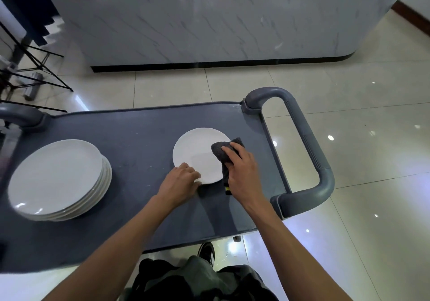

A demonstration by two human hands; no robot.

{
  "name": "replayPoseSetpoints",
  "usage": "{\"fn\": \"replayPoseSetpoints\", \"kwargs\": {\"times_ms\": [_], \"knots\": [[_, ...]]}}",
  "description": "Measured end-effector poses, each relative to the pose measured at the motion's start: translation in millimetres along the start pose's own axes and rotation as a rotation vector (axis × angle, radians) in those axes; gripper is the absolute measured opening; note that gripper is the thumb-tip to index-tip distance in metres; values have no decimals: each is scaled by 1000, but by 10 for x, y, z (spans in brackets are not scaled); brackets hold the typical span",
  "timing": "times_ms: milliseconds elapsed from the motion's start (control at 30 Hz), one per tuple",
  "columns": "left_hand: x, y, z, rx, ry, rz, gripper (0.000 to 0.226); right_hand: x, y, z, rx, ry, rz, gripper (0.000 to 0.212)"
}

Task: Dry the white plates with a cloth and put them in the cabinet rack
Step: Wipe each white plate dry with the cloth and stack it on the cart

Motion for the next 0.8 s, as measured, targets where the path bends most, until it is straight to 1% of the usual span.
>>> {"fn": "replayPoseSetpoints", "kwargs": {"times_ms": [133, 300, 400, 533, 667, 800], "knots": [[-198, -190, -174, -83, 15, 84, 23, 137, 97, -291, -59, 17, -3, 41], [-558, -499, -463, -171, 11, 176, 22, 344, 178, -827, -134, 54, -49, 41], [-838, -758, -654, -232, 15, 290, 14, 469, 186, -1178, -183, 58, -86, 42], [-1163, -1197, -991, -339, 0, 419, 9, 675, 177, -1688, -263, 77, -145, 43], [-1344, -1677, -1409, -520, -21, 526, 8, 936, 141, -2178, -322, 99, -209, 42], [-1388, -2155, -1828, -700, -64, 592, 13, 1193, 69, -2614, -390, 136, -268, 43]]}}
Point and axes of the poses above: each hand's wrist, its own y-axis towards the middle knuckle, its own x-axis out of the palm, z = x × y, the point moved 2 cm from there along y, towards the middle knuckle, and after that the axes turned 7 degrees about x, right-handed, at the moved point
